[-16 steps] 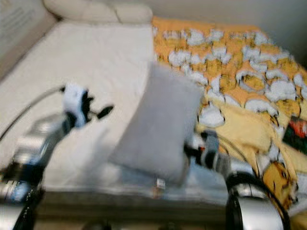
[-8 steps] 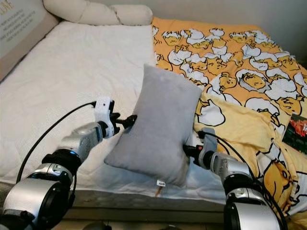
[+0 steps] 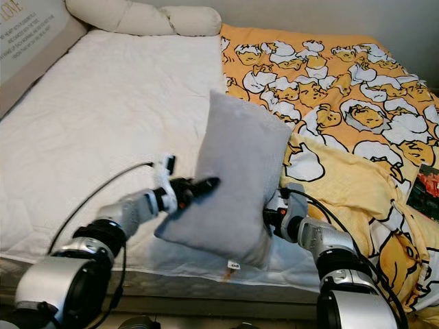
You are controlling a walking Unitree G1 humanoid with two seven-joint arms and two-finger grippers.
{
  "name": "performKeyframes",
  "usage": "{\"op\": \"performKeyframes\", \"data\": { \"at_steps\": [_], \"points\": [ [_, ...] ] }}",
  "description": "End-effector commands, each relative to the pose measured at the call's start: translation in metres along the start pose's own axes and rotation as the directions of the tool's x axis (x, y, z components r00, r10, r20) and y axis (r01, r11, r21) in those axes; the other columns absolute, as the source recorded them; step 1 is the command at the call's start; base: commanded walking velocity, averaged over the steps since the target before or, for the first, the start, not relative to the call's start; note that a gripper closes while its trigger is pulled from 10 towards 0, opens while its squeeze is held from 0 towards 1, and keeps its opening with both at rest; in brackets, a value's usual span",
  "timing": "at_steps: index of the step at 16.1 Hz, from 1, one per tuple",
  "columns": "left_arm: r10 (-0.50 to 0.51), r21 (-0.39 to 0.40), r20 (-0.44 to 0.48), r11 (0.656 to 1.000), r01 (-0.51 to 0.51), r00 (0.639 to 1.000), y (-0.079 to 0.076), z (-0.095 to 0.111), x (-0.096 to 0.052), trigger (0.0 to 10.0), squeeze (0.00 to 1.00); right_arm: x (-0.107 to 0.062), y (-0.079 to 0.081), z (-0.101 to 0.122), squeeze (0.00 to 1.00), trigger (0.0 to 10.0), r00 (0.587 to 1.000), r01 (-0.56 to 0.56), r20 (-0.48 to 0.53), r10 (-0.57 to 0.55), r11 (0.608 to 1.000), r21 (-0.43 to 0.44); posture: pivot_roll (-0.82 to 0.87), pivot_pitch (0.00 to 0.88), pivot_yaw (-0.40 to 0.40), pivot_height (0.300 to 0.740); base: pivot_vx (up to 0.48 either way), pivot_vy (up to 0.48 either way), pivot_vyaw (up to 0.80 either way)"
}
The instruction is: Clean up the room
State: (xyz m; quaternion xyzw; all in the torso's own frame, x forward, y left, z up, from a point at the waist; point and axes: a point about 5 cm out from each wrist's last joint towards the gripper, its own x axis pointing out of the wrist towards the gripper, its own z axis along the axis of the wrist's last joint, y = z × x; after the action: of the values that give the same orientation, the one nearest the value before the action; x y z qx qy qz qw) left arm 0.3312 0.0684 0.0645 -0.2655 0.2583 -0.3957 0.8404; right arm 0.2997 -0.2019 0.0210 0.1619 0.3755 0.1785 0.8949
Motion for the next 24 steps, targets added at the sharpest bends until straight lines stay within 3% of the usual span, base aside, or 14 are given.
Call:
{"op": "performKeyframes", "data": {
  "at_steps": [1, 3, 6, 7, 8, 9, 10, 13, 17, 18, 19, 20, 21, 24],
  "points": [
    [-0.081, -0.063, -0.021, 0.995, 0.079, 0.997, -0.009, -0.01, 0.006, 10.0, 1.0, 0.004, 0.011, 0.014, 0.0, 0.0, 0.999, -0.035, 0.017, 0.036, 0.999, -0.036, -0.1, 0.0, -0.05, 0.74, 0.0, 0.0, 0.0],
    [-0.165, -0.116, 0.014, 0.979, 0.166, 0.986, -0.014, -0.005, 0.006, 10.0, 1.0, 0.006, 0.016, 0.018, 0.0, 0.0, 0.999, -0.05, 0.019, 0.051, 0.998, -0.044, -0.1, 0.0, -0.061, 0.74, 0.0, 0.0, 0.0],
    [-0.143, -0.004, -0.092, 0.99, 0.144, 0.985, -0.012, -0.014, 0.005, 10.0, 1.0, 0.009, 0.02, 0.021, 0.0, 0.0, 0.998, -0.058, 0.019, 0.059, 0.997, -0.052, -0.09, 0.0, -0.069, 0.74, 0.0, 0.0, 0.0],
    [-0.058, 0.117, -0.193, 0.99, 0.082, 0.98, -0.006, -0.025, 0.003, 10.0, 0.63, 0.011, 0.025, 0.025, 0.0, 0.0, 0.997, -0.072, 0.029, 0.073, 0.996, -0.057, -0.08, 0.0, -0.07, 0.74, 0.0, 0.0, 0.0],
    [-0.021, 0.161, -0.222, 0.985, 0.058, 0.975, -0.003, -0.028, 0.003, 10.0, 0.63, 0.012, 0.027, 0.027, 0.0, 0.0, 0.996, -0.077, 0.033, 0.079, 0.995, -0.059, -0.08, 0.0, -0.07, 0.74, 0.0, 0.0, 0.0],
    [0.055, 0.193, -0.233, 0.981, -0.01, 0.971, 0.002, -0.029, 0.001, 2.7, 0.0, 0.013, 0.031, 0.03, 0.0, 0.0, 0.995, -0.089, 0.042, 0.091, 0.994, -0.058, -0.08, 0.0, -0.07, 0.74, 0.0, 0.0, 0.0],
    [0.096, 0.19, -0.214, 0.98, -0.055, 0.972, 0.006, -0.026, -0.001, 0.0, 0.0, 0.014, 0.032, 0.031, 0.0, 0.0, 0.994, -0.097, 0.045, 0.1, 0.994, -0.057, -0.08, 0.0, -0.07, 0.74, 0.0, 0.0, 0.0],
    [0.126, 0.181, -0.173, 0.979, -0.094, 0.977, 0.01, -0.022, -0.003, 0.0, 0.0, 0.014, 0.035, 0.03, 0.0, 0.0, 0.992, -0.113, 0.043, 0.115, 0.992, -0.057, -0.08, 0.0, -0.071, 0.74, 0.0, 0.0, 0.0],
    [0.127, 0.11, -0.096, 0.987, -0.117, 0.987, 0.011, -0.014, -0.004, 0.0, 0.0, 0.014, 0.034, 0.029, 0.0, 0.0, 0.993, -0.112, 0.043, 0.114, 0.992, -0.056, -0.07, 0.0, -0.073, 0.74, 0.0, 0.0, 0.0],
    [0.12, 0.089, -0.082, 0.99, -0.112, 0.989, 0.01, -0.012, -0.003, 0.0, 0.0, 0.015, 0.035, 0.029, 0.0, 1.7, 0.993, -0.109, 0.045, 0.111, 0.992, -0.059, -0.07, 0.0, -0.075, 0.74, 0.0, 0.0, 0.0],
    [0.115, 0.084, -0.079, 0.991, -0.108, 0.99, 0.009, -0.011, -0.003, 0.0, 0.0, 0.016, 0.036, 0.029, 0.0, 8.0, 0.993, -0.105, 0.046, 0.108, 0.992, -0.063, -0.07, 0.0, -0.076, 0.74, 0.0, 0.0, 0.0],
    [0.111, 0.082, -0.081, 0.991, -0.105, 0.99, 0.009, -0.012, -0.002, 0.0, 0.0, 0.017, 0.037, 0.029, 0.0, 8.0, 0.994, -0.1, 0.046, 0.103, 0.993, -0.07, -0.07, 0.0, -0.076, 0.74, 0.0, 0.0, 0.0],
    [0.097, 0.081, -0.092, 0.993, -0.09, 0.991, 0.006, -0.015, 0.001, 0.0, 0.0, 0.018, 0.039, 0.029, 0.0, 10.0, 0.994, -0.094, 0.049, 0.098, 0.993, -0.077, -0.07, 0.0, -0.077, 0.74, 0.0, 0.0, 0.0],
    [0.078, 0.099, -0.098, 0.993, -0.068, 0.992, 0.001, -0.016, 0.005, 0.0, 0.0, 0.02, 0.04, 0.031, 0.0, 10.0, 0.993, -0.07, 0.085, 0.076, 0.995, -0.07, -0.07, 0.0, -0.077, 0.74, 0.0, 0.0, 0.0]
  ]
}}
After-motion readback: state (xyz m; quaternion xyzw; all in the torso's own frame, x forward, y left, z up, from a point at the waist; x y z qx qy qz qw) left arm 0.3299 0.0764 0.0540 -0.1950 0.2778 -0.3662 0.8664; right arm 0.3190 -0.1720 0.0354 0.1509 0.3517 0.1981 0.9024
